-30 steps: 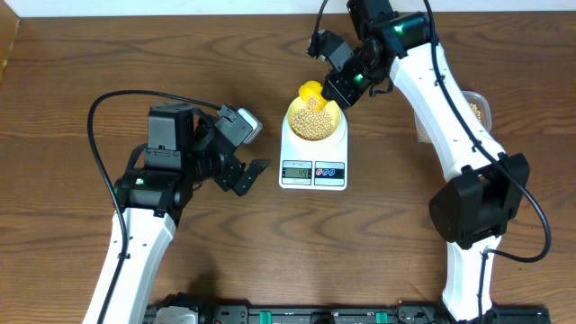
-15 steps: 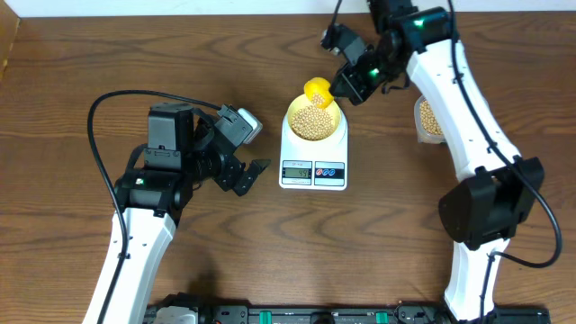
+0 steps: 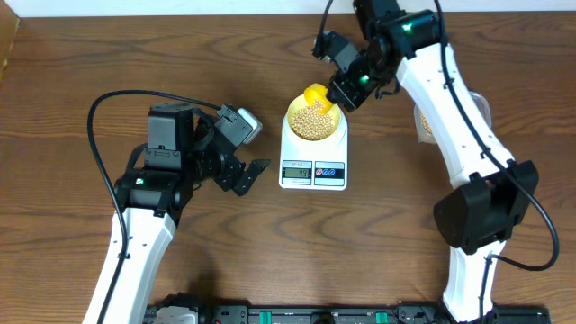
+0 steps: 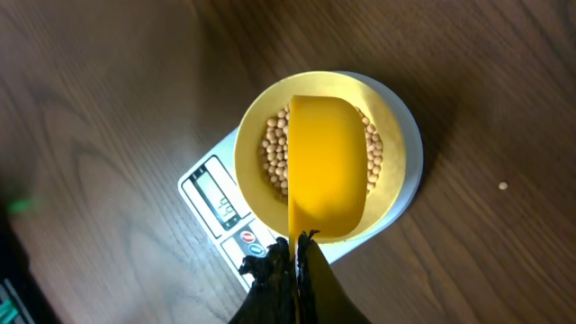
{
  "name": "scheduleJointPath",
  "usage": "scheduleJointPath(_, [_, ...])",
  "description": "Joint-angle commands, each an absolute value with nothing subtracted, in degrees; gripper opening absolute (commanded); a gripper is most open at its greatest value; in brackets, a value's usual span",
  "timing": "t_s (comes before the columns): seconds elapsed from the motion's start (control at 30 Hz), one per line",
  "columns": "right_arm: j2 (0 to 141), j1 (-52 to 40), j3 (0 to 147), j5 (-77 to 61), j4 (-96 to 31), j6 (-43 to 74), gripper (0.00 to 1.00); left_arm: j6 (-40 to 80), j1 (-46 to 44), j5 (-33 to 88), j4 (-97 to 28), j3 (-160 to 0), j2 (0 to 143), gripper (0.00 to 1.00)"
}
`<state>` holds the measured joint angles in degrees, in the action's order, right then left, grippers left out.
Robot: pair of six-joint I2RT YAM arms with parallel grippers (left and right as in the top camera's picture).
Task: Scoop item into bowl and weigh 50g on scale
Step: 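Keep the yellow scoop tilted over the bowl with the right gripper, then carry the yellow scoop right to the soybean tub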
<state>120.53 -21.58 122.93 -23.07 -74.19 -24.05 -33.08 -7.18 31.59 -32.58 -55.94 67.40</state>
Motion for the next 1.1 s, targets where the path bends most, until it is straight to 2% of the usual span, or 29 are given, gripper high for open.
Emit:
scheduleJointPath(0.0, [118.89,-22.65,123.74,-20.21,-74.28,-24.1,0.01,-33.63,-7.03,31.88,-32.51,-55.7,67.79,0.98])
scheduleJointPath(0.1, [118.87,-23.33,123.74,-16.69,-74.19,-24.05,0.01,-33.63,-7.03,31.86,-32.53,-55.7,67.79,0.98])
scheduleJointPath(0.4, [118.89,-22.85,123.74,-19.9,-73.91,-24.03,0.01,-33.63,-7.03,31.88,-32.51,-55.7,67.79,0.97])
scheduleJointPath(1.07, [118.89,-12.27,123.74,-42.7,-75.09,-21.41,0.01,-33.63,-7.03,31.88,-32.53,-55.7,67.79,0.98])
